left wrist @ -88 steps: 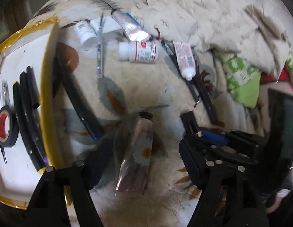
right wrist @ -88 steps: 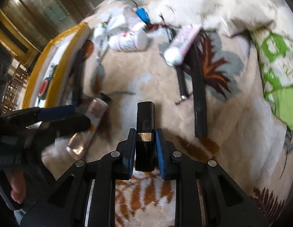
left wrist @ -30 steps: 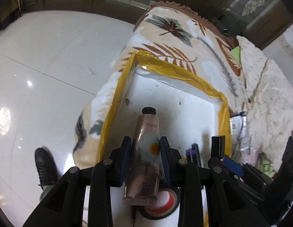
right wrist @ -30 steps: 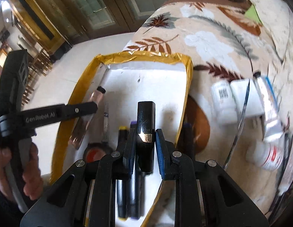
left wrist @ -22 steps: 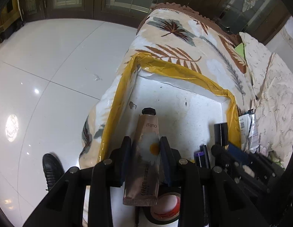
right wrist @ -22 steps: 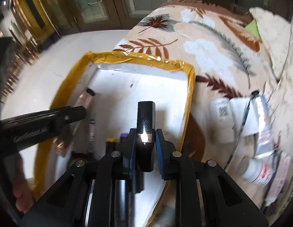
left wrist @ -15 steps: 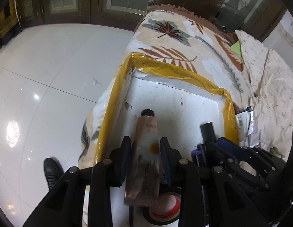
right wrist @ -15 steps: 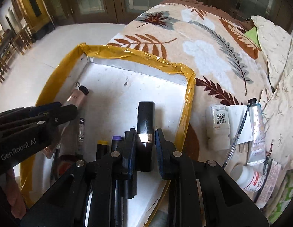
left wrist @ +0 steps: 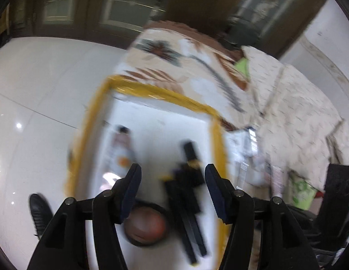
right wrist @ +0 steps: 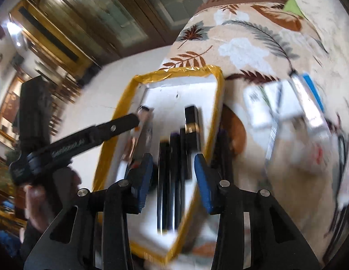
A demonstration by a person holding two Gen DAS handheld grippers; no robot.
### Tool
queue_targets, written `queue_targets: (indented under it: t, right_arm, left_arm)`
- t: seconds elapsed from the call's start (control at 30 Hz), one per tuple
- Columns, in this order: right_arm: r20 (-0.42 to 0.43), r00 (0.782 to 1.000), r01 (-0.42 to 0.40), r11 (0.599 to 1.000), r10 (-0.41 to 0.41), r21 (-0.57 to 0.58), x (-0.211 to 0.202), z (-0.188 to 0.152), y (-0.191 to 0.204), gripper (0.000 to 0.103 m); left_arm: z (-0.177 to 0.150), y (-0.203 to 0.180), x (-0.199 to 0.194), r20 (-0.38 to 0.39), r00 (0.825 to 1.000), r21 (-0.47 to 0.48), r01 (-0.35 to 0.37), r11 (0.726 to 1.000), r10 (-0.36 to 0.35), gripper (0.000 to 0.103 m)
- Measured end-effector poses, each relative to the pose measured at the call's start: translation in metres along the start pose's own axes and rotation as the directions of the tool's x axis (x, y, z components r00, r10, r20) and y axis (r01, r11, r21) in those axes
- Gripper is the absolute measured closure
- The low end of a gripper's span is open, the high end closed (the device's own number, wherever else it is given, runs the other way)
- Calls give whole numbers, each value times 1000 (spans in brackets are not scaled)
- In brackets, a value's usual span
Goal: Organize objects
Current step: 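Lower tube and marker into the tray and open both tools, then move both tools back over the pile of items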
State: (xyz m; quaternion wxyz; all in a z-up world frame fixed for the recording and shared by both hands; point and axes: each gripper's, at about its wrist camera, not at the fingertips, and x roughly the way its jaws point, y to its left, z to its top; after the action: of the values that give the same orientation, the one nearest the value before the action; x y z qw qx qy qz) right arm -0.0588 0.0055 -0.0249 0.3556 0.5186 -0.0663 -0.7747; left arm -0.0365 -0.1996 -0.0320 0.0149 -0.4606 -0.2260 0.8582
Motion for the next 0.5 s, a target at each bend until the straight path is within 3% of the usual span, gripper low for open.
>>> queue_targets:
  t: [0.1, 0.2, 0.27, 0.33, 0.4, 0.5]
  right_arm:
    - [-18, 998, 63, 998, -63, 12, -21, -28, -20, 60]
    - [-34, 989, 145, 988, -143, 50, -41, -58, -53, 60]
    - [-29, 976, 215, 975, -214, 53, -54, -71, -71, 60]
    - [-8, 958, 286, 956, -286, 65, -69, -82, -92, 60]
    - [-2, 954, 297, 949, -299, 103, -83, -90, -115, 60]
    - [23, 942, 328, 931, -336, 163, -96, -90, -142, 60]
  left_arm:
    - [-19, -33, 8, -64, 995, 25, 79, 997, -77, 44]
    - [-44, -66, 20, -139, 976, 7, 168, 986, -166, 44]
    - [-62, -86, 24, -154, 976, 65, 167, 984, -156, 44]
    - [-78, -105, 22, -127, 988, 173, 107, 979, -86, 44]
    - [-84, -114, 16, -98, 994, 244, 79, 966, -56, 44]
    - [-87, -116, 11, -94, 994, 260, 84, 962, -61, 44]
